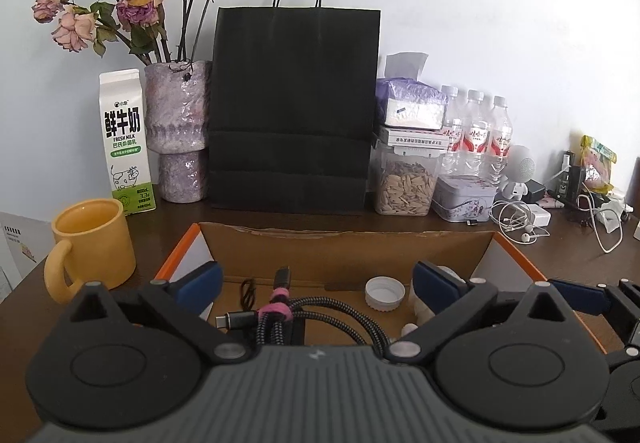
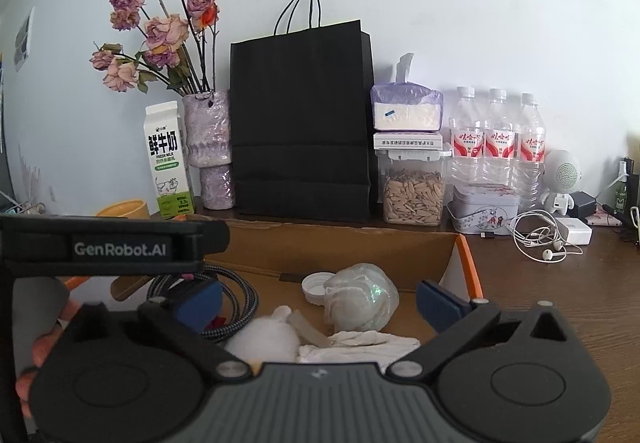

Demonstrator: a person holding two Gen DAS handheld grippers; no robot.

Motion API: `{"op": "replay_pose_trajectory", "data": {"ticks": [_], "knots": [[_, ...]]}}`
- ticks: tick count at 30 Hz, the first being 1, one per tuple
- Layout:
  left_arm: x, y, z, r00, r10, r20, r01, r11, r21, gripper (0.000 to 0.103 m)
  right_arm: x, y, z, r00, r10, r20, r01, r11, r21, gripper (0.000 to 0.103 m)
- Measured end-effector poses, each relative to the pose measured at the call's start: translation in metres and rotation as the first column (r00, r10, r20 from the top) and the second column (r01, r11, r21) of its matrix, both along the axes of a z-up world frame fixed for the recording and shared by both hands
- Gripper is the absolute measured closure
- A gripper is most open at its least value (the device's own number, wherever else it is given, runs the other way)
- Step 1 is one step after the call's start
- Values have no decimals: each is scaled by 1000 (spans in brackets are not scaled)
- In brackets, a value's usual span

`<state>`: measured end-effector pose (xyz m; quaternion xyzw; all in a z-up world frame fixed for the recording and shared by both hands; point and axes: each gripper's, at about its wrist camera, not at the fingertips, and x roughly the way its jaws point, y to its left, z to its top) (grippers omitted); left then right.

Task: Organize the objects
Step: 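Carry the cable and cap over the red box with both grippers, then open both grippers to release the cable and cap into the box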

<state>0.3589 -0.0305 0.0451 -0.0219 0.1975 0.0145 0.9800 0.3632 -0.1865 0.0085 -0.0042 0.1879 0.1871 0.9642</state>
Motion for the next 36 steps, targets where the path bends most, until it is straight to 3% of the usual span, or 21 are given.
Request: {"op": "replay_pose_trajectory", "data": {"ticks": [21,36], "knots": [[-12,2,11,1000,7,29,-7,1000,-9,0,-15,-5,9,1000,-5,24,4,1000,9,0],[-72,17,27,997,37,68,-35,999,-26,0,-56,-15,22,997,29,71,-29,1000,1,0]]}}
